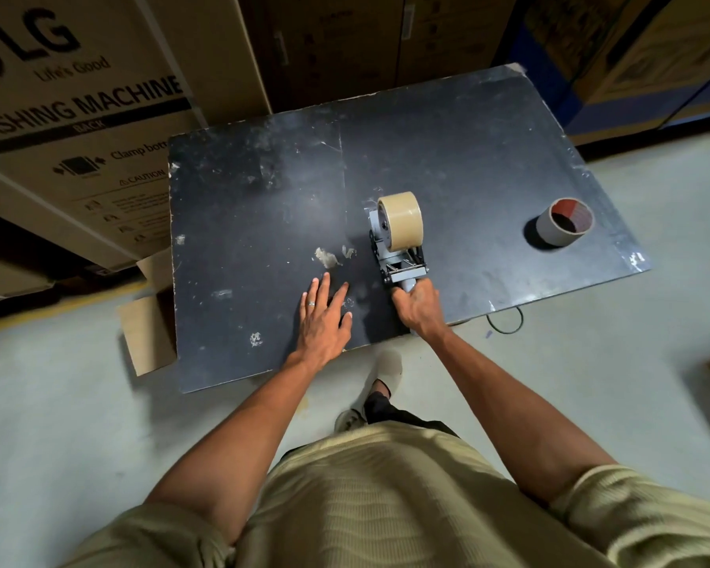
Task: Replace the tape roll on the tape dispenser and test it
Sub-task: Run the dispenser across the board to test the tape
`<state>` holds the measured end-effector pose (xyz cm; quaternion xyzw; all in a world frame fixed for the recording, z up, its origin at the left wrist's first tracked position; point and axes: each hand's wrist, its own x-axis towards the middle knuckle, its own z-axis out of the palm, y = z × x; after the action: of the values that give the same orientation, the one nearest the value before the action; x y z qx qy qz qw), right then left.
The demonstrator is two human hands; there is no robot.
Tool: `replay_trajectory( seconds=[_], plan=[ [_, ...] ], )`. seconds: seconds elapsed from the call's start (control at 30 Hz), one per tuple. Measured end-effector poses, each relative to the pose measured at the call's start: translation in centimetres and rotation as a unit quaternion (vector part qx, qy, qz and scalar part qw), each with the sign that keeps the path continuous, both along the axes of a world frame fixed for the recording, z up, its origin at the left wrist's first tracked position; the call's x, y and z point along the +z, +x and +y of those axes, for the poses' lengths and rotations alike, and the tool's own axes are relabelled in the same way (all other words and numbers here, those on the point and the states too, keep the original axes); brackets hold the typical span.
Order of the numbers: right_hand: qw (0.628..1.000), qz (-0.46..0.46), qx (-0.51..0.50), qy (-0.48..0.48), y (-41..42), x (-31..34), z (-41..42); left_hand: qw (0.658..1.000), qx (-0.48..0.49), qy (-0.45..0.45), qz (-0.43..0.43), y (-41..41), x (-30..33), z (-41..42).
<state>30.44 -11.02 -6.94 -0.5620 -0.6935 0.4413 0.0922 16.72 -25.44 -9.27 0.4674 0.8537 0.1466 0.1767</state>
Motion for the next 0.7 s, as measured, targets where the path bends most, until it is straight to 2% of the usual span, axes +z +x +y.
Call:
replay_trajectory(
  seconds=[0.37, 0.7],
  plan=[
    [0.999, 0.038, 0.014, 0.008, 1.9, -0.6, -1.6, 0.999, -0.035, 0.011, 0.009, 2.2, 0.0, -1.5],
    [0.999, 0.033, 0.02, 0.013, 3.6, -0.1, -3.2, 0.999, -0.038, 0.006, 0.004, 2.7, 0.0, -2.0]
  ],
)
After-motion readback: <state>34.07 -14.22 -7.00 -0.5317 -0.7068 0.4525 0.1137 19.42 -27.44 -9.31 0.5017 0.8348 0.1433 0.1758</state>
